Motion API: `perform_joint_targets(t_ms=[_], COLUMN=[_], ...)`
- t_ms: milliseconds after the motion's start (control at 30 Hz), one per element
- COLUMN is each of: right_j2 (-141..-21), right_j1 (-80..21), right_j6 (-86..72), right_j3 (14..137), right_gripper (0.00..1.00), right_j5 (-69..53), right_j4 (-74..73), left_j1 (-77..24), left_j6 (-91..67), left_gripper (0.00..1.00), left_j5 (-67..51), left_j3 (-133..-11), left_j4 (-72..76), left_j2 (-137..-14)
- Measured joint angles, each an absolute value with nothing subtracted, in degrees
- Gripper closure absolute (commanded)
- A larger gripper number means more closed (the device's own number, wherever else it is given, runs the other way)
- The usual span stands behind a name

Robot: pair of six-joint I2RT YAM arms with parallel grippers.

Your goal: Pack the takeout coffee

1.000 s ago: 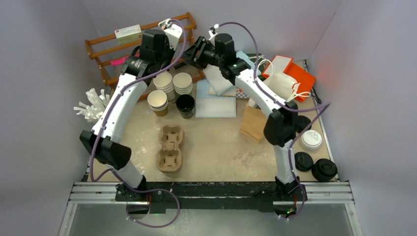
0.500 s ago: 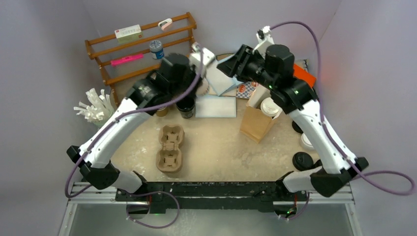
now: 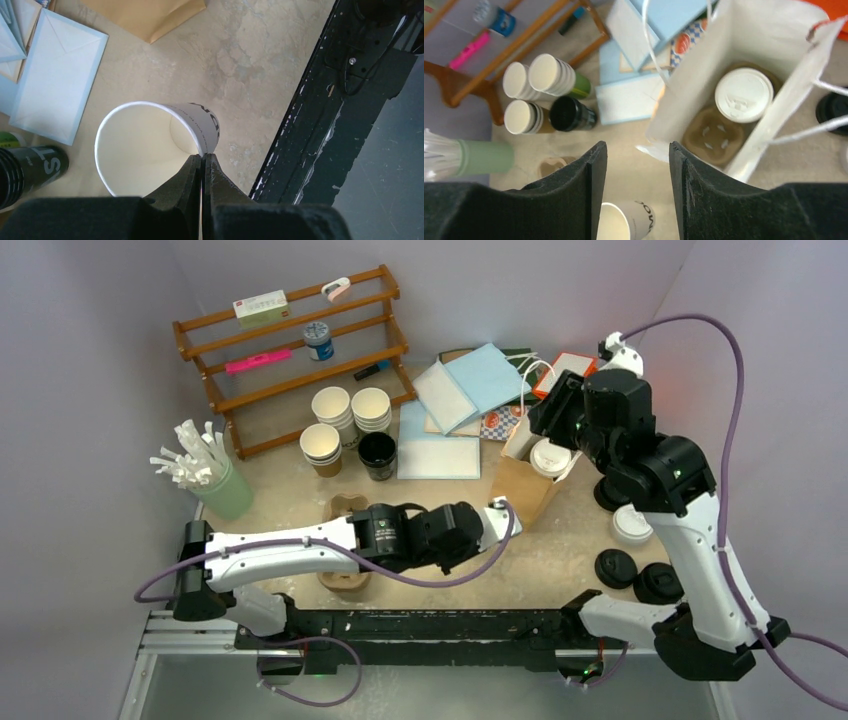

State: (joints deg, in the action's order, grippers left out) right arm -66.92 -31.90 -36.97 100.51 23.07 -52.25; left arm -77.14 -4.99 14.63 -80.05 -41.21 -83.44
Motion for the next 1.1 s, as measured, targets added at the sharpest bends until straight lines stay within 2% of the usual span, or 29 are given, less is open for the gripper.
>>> perform_joint_targets(t_ms=[233,500,667,767,933,1100], right_j2=[-57.9,-49.0,-46.4,-46.4,-50.0,-53.0], right_j1=[-31.9,-31.9,-31.9,-31.9,-31.9,-31.9], right_j6=[-40.8,-48.1,-53.4,-55.5,-56.9,-56.6], right_j3=[92.4,84.5,76.6,72.6,69.5,70.3], right_gripper=[0.48,0.48,0.47,0.44,0.27,0.28], right_j5=[23.1,22.9,23.1,23.5,24.6,25.4], right_j4=[-59.1,-64.9,-67.9,-68.3,-68.3,-65.3], left_j1=[-81.4,-81.8,-81.8,-81.8,-81.5,-80.2], left_j6=[-5.0,-5.1,-4.9,-4.6,-3.2,-2.4], left_gripper=[1.00,1.00,1.00,1.00,1.00,1.00], left_j5=[18.6,25.0,28.1,29.8,31.3,31.3], left_j3=[-74.9,-74.8,-75.1,-75.1,-75.1,-75.1], left_j4=[-36.3,-35.3,-32.8,-30.8,-28.5,-27.4], left_j2=[-86.7,-96.7,-98.0,-98.9,-100.2,-100.2])
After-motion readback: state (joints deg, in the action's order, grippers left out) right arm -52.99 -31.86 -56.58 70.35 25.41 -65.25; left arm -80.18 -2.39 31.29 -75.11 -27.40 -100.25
